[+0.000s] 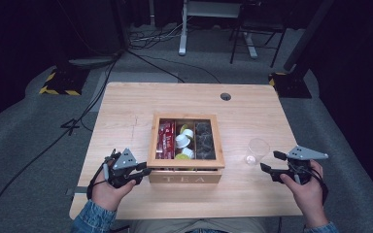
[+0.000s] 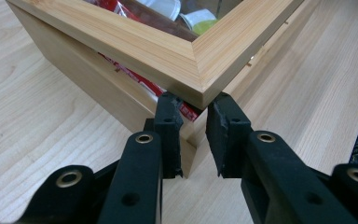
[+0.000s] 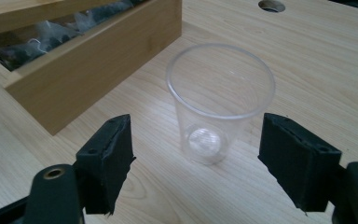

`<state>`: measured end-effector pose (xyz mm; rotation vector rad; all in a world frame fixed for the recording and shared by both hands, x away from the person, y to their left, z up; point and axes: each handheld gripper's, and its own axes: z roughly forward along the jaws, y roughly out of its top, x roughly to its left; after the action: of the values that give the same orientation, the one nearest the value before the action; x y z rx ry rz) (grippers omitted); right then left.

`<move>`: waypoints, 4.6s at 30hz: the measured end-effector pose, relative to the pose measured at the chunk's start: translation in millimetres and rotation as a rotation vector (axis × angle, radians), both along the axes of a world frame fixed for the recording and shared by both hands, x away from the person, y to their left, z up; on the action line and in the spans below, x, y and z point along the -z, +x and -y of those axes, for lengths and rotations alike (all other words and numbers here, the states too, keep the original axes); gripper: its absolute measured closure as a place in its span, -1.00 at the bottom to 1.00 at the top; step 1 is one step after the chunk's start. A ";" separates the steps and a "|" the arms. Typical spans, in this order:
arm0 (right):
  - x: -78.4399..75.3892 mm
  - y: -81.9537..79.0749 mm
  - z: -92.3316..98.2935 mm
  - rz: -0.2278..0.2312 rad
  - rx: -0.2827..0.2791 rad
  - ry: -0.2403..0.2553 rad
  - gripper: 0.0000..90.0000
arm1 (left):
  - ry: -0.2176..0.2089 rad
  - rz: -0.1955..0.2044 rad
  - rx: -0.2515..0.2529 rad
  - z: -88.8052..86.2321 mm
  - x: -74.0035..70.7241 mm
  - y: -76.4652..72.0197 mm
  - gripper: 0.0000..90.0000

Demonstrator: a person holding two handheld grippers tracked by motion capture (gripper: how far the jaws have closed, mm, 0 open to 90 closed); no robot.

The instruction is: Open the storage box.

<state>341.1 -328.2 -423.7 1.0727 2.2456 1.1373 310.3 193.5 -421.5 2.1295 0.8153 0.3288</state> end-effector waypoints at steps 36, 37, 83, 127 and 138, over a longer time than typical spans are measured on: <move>-18.7 7.6 -126.5 0.027 -0.306 -0.016 0.16 | -0.034 0.042 -0.006 3.2 -10.8 9.3 0.67; -18.6 8.2 -126.5 0.025 -0.305 -0.011 0.16 | -0.036 0.046 -0.007 2.6 -11.1 9.1 0.67; -90.8 39.6 -137.9 0.287 -0.308 -0.040 0.14 | -0.087 0.116 -0.096 -12.4 -13.0 10.4 0.06; -138.9 129.8 -153.8 0.355 -0.196 0.067 0.14 | -0.125 0.098 -0.222 -40.7 -1.5 7.2 -0.16; -142.6 158.6 -161.2 0.348 -0.154 0.069 0.02 | -0.117 0.062 -0.218 -42.8 4.5 13.3 -0.19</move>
<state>499.8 -167.0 -281.1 0.6712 2.0501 1.3566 323.6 236.3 -426.0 1.9170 1.0083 0.4475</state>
